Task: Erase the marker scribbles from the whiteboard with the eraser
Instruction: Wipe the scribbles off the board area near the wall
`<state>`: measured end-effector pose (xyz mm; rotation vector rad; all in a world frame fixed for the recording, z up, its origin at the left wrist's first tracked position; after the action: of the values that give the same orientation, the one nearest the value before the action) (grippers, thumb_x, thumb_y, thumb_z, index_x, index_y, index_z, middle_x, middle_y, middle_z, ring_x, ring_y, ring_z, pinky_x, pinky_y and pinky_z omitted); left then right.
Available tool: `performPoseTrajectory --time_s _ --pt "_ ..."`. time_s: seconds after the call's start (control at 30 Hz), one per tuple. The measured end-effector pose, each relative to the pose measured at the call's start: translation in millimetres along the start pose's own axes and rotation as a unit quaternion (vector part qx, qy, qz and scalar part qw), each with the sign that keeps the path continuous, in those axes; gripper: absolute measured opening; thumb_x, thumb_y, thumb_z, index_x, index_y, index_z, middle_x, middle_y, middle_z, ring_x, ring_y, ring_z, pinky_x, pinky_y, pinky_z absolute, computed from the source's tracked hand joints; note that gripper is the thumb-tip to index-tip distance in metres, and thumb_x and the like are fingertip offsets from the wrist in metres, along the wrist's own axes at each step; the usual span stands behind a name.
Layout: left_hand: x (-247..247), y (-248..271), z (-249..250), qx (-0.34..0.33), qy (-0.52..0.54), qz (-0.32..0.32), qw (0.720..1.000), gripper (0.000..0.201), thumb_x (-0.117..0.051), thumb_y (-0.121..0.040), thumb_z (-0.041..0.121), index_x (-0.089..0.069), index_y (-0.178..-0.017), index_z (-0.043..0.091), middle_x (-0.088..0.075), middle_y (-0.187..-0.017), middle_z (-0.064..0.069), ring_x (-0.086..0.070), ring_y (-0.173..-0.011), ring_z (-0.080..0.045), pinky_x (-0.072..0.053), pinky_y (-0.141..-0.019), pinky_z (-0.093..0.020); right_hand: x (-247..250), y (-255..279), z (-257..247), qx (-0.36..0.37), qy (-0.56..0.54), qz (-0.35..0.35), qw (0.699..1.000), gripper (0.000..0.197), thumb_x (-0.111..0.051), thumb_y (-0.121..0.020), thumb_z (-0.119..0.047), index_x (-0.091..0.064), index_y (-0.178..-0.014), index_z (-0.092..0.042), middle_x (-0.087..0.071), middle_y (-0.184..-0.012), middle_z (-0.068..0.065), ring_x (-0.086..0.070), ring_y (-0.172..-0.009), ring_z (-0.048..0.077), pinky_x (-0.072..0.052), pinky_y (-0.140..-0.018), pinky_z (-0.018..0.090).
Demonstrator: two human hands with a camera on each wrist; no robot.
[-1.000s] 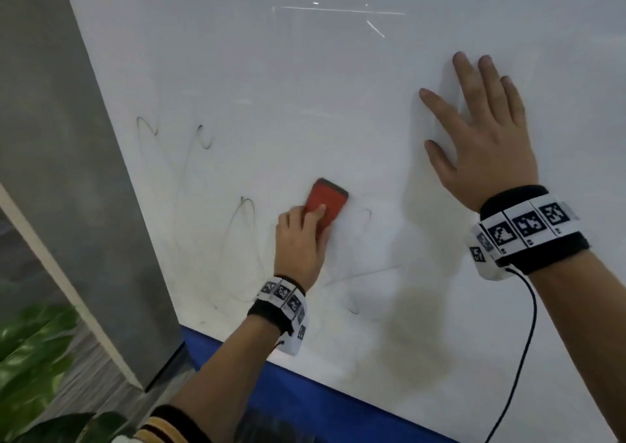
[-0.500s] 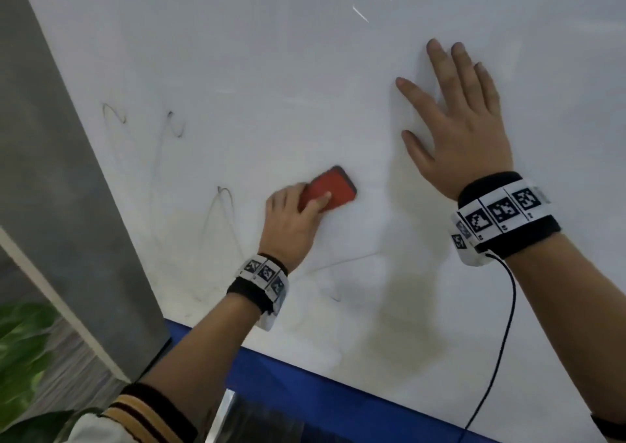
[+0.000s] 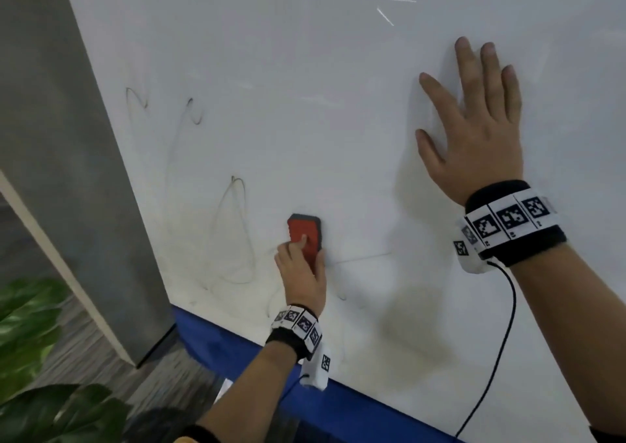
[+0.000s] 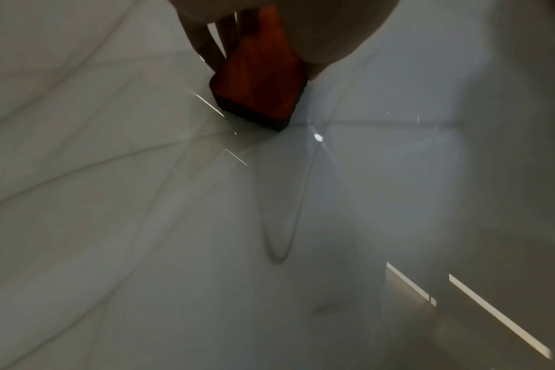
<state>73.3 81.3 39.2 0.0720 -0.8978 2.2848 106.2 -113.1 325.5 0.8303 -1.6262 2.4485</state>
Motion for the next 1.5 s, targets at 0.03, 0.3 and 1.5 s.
performPoseTrajectory --time_s 0.03,0.3,1.5 --pt "1.7 -6.2 2.6 -0.017 -0.006 0.006 1.000 0.038 -0.069 -0.095 0.019 -0.053 -0.128 0.011 -0.051 -0.120 -0.014 -0.048 -0.105 -0.030 -0.051 -0.095 -0.055 -0.6 -0.1 -0.3 -0.002 -0.001 0.002 1.000 0.057 -0.049 -0.099 -0.034 -0.038 -0.154 -0.022 -0.012 -0.168 0.016 -0.009 -0.156 0.040 -0.005 -0.127 0.052" --pt "40.4 -90.2 43.0 -0.312 -0.093 -0.018 0.945 0.033 -0.068 -0.090 0.016 -0.053 -0.119 0.023 -0.059 -0.119 -0.020 -0.057 -0.101 -0.039 -0.053 -0.089 -0.053 -4.0 1.2 1.4 -0.004 -0.008 0.011 1.000 0.056 -0.048 -0.101 -0.037 -0.038 -0.154 -0.023 -0.012 -0.169 0.016 -0.009 -0.156 0.040 -0.004 -0.127 0.052" --pt "-20.2 56.6 -37.5 0.258 0.029 -0.048 0.965 0.032 -0.074 -0.091 0.013 -0.051 -0.113 0.006 -0.051 -0.115 -0.014 -0.057 -0.103 -0.034 -0.052 -0.095 -0.055 9.8 7.5 11.6 0.049 0.005 -0.047 0.998 0.054 -0.046 -0.095 -0.033 -0.040 -0.149 -0.025 -0.007 -0.169 0.015 -0.006 -0.157 0.037 -0.003 -0.128 0.048"
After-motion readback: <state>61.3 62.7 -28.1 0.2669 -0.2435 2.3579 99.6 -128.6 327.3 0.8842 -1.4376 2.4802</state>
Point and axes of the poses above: each hand's wrist, its own y-axis away from the middle knuckle, its own x-axis out of the back of the hand, z = x × y, the point moved 2 cm from there along -y, towards the middle knuckle
